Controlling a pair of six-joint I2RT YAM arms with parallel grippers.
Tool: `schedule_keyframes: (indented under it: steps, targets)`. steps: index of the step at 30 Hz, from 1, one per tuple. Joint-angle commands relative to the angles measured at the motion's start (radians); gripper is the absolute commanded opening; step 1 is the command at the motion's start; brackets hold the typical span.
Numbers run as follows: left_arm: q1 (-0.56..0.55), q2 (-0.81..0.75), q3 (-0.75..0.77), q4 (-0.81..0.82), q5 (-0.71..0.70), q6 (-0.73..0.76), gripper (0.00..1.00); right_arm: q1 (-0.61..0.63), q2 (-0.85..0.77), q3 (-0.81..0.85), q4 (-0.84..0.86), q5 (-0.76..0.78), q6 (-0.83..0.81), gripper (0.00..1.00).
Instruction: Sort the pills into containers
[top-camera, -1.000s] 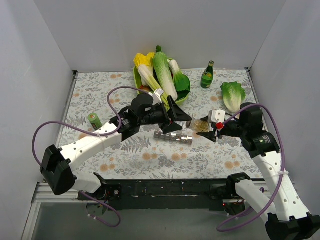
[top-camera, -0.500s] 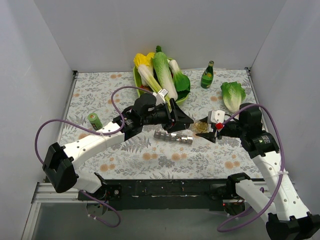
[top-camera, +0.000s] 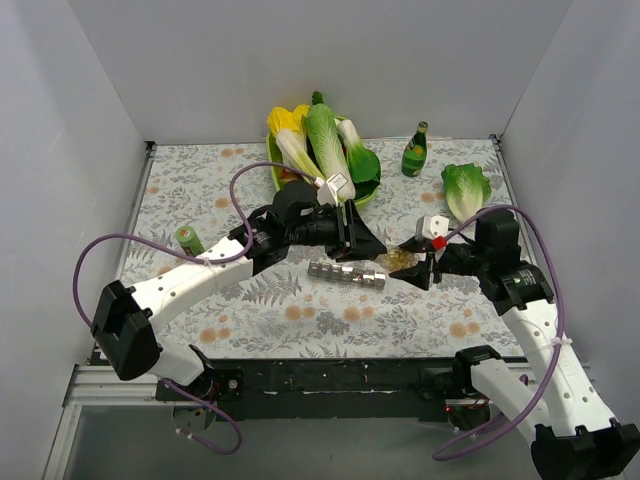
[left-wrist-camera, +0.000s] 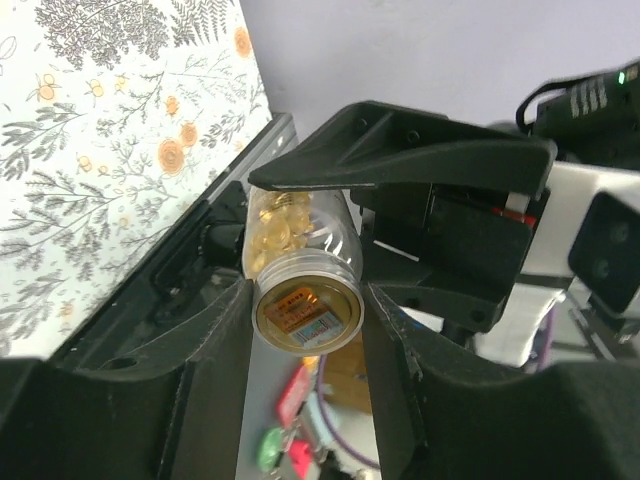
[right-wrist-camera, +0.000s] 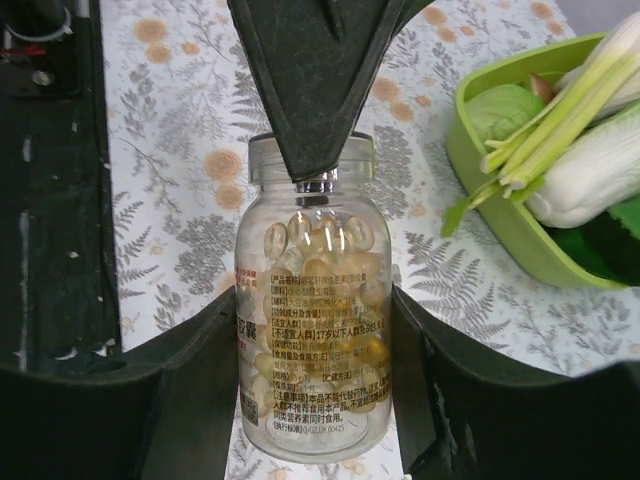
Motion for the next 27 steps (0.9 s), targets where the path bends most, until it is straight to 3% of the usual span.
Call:
schedule_keyframes:
  steps: [1, 6, 8, 12, 14, 15, 16, 19, 23, 24, 25, 27]
  targets:
    - [-0.018, -0.003, 0.085, -0.037, 0.118, 0.283, 0.18, 0.009, 0.025, -0.029, 0.115, -0.19, 0.191, 0.01]
    - [-0.02, -0.005, 0.136, -0.121, 0.256, 0.594, 0.2, 0.003, 0.045, -0.115, 0.259, -0.368, 0.421, 0.01]
    - [-0.022, -0.011, 0.139, -0.144, 0.266, 0.709, 0.24, -0.001, 0.048, -0.153, 0.401, -0.417, 0.588, 0.01]
    - [-0.022, -0.009, 0.154, -0.164, 0.255, 0.804, 0.39, -0.012, 0.042, -0.275, 0.76, -0.486, 0.923, 0.01]
    - [-0.022, -0.015, 0.148, -0.128, 0.235, 0.789, 0.55, -0.02, 0.039, -0.327, 0.894, -0.491, 1.039, 0.01]
    - [-0.02, -0.02, 0.142, -0.109, 0.226, 0.777, 0.6, -0.021, 0.037, -0.332, 0.896, -0.491, 1.041, 0.01]
    - [-0.022, -0.031, 0.129, -0.083, 0.182, 0.763, 0.75, -0.024, 0.035, -0.332, 0.893, -0.489, 1.04, 0.01]
    - [-0.019, -0.09, 0.104, -0.04, 0.053, 0.703, 0.96, -0.032, 0.028, -0.316, 0.83, -0.483, 0.983, 0.01]
    - [0.0, -0.182, 0.067, -0.058, -0.107, 0.585, 0.98, -0.034, 0.026, -0.261, 0.668, -0.463, 0.818, 0.01]
    - [0.004, -0.217, 0.062, -0.08, -0.157, 0.553, 0.98, -0.034, 0.028, -0.211, 0.534, -0.441, 0.763, 0.01]
    - [0.008, -0.238, 0.055, -0.125, -0.199, 0.465, 0.98, -0.034, 0.032, -0.183, 0.453, -0.425, 0.606, 0.01]
    - [0.015, -0.3, 0.003, -0.147, -0.243, 0.386, 0.98, -0.034, 0.049, -0.099, 0.314, -0.37, 0.462, 0.01]
